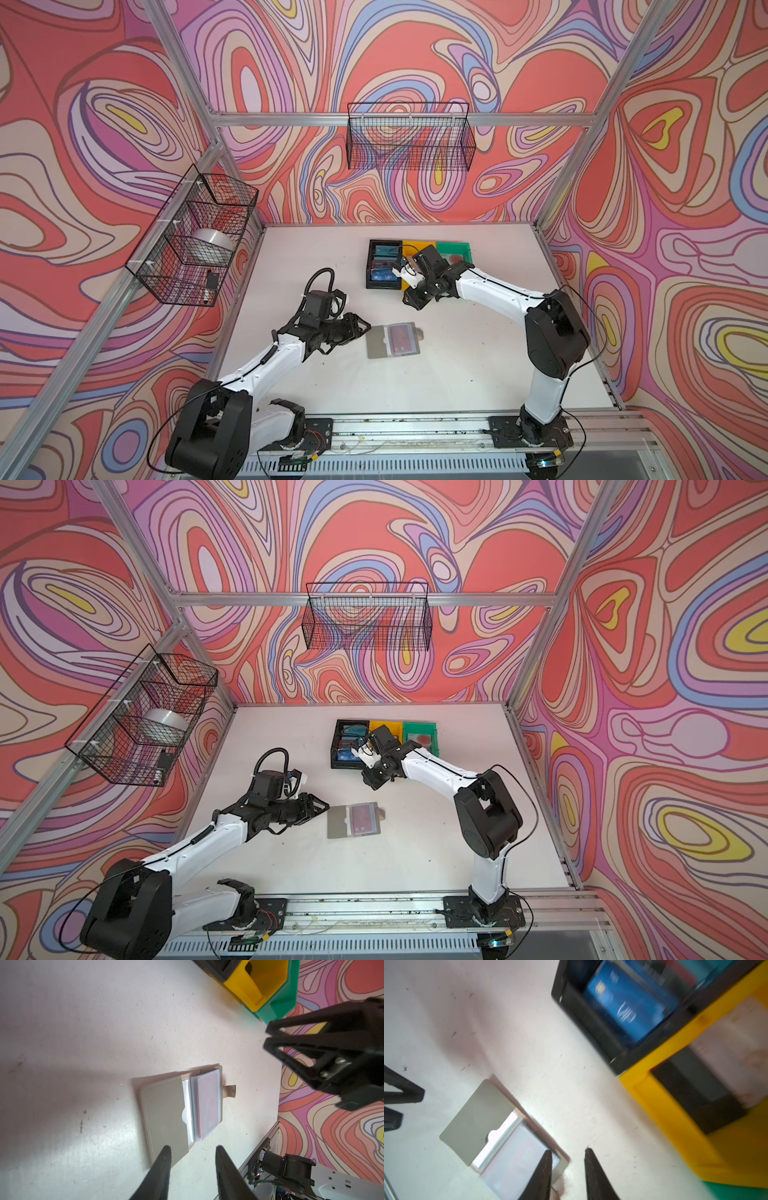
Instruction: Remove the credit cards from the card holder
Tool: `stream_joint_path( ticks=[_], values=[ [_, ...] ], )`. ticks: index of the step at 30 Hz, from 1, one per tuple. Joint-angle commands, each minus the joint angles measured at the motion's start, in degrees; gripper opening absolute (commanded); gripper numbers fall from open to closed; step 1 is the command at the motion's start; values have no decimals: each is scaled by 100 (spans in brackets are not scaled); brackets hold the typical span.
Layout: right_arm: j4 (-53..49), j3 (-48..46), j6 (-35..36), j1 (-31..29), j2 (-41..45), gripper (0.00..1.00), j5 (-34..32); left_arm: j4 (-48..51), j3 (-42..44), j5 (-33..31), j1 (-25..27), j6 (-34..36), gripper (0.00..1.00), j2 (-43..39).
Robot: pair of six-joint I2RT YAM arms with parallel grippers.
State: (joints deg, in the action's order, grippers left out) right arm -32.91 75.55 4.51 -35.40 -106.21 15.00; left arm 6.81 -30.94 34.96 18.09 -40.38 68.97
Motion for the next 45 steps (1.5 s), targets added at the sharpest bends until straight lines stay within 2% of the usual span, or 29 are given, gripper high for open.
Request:
stream_joint_path(
  ticks=[1, 6, 13, 18, 25, 31, 39, 45],
  values=[
    [635, -676, -1079, -30, 270, 27, 639, -252, 69, 39, 149, -78, 39, 133],
    [728, -1042, -1430, -29, 357, 24, 773, -615, 79, 56, 415, -239, 39, 475],
    [647, -1200, -1487, -33, 434, 21, 871, -1498, 83, 57, 669, -542, 39, 1156],
    [685, -1227, -1488, -32, 421, 19, 958, -1775, 88, 66, 714, -628, 38, 1466],
    [940, -1399, -1556, -29, 210, 13, 1134, -1445, 88, -82, 720, -460, 36, 1566],
    [1001, -1490, -1552, -29, 123, 5, 1277, -1105, 69, -228, 723, -304, 25, 1549],
    [953, -1585, -1548, -32, 80, 3, 1264, -1206, 88, -228, 714, -323, 18, 1669],
    [966, -1577, -1580, -82, -151, 3, 1200, -1270, 319, -246, 720, -313, 18, 1774]
  ],
)
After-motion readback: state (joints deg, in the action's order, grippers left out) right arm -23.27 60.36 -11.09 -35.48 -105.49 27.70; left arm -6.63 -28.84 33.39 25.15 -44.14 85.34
